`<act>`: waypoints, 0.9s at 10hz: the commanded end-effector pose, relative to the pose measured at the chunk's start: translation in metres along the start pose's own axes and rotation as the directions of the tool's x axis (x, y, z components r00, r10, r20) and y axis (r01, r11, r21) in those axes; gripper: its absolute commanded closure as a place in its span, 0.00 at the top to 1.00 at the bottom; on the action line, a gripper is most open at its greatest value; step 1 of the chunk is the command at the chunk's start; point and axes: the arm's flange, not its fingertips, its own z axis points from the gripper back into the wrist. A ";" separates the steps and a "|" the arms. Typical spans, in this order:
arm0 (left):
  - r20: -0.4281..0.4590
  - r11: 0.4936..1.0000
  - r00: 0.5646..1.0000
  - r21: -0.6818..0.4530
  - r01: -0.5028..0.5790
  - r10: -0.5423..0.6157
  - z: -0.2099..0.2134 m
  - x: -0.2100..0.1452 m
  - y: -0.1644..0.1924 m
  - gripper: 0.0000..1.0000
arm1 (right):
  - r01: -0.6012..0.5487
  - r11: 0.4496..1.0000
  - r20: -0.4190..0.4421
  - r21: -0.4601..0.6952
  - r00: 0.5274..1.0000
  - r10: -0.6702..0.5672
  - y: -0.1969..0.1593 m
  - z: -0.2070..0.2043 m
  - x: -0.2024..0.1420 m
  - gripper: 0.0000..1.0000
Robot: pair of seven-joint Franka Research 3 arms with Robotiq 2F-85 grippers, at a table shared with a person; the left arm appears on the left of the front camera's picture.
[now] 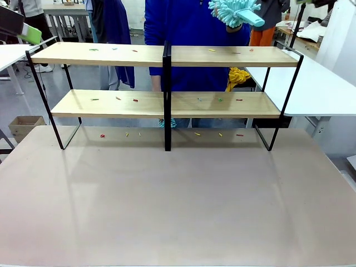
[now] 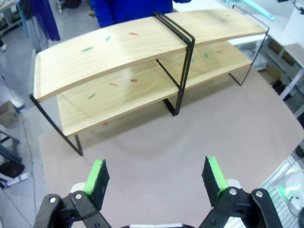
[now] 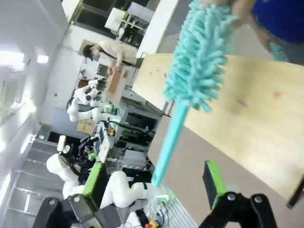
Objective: Clean the shelves.
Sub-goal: Pick up the Duster when the human hands it over.
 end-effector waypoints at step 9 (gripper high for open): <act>0.000 1.000 1.000 -0.003 0.006 -0.006 0.000 0.000 -0.001 1.00 | 0.109 0.994 -0.098 0.029 0.990 -0.106 0.011 -0.042 0.015 1.00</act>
